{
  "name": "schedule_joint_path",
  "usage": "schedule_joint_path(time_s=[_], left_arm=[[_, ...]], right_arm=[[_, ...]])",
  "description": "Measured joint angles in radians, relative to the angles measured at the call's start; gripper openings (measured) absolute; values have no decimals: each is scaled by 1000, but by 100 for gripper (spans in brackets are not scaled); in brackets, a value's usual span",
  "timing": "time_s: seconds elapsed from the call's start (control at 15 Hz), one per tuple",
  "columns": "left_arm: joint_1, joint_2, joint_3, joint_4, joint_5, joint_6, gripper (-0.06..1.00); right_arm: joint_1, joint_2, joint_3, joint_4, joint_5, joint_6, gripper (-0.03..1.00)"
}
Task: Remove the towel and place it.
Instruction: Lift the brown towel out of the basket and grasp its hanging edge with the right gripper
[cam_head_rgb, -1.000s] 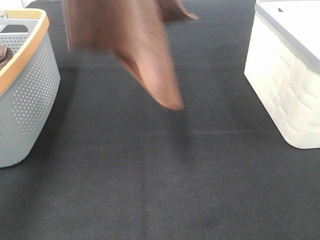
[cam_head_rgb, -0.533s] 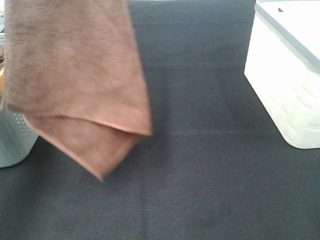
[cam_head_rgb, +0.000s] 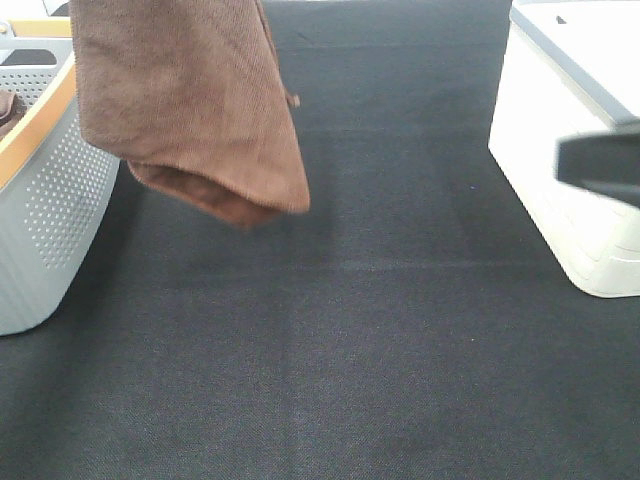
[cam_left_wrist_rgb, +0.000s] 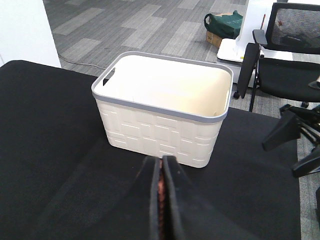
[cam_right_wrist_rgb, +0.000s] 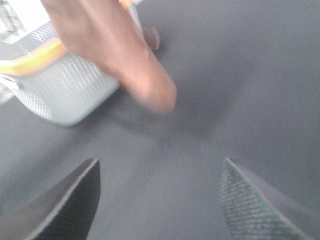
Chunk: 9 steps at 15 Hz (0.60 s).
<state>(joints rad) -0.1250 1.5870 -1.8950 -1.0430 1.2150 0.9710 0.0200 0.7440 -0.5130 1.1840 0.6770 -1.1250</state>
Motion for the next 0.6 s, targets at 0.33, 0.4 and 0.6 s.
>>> schedule_joint_path(time_s=[0.33, 0.4, 0.6], left_arm=[[-62, 35, 0, 35, 0, 4, 0], [-98, 45, 0, 69, 0, 31, 0], [-191, 81, 0, 181, 2, 94, 0]], right_arm=[[0, 206, -61, 355, -13, -516, 64], [0, 247, -88, 430, -2, -589, 63], [0, 377, -174, 522, 50, -677, 62]])
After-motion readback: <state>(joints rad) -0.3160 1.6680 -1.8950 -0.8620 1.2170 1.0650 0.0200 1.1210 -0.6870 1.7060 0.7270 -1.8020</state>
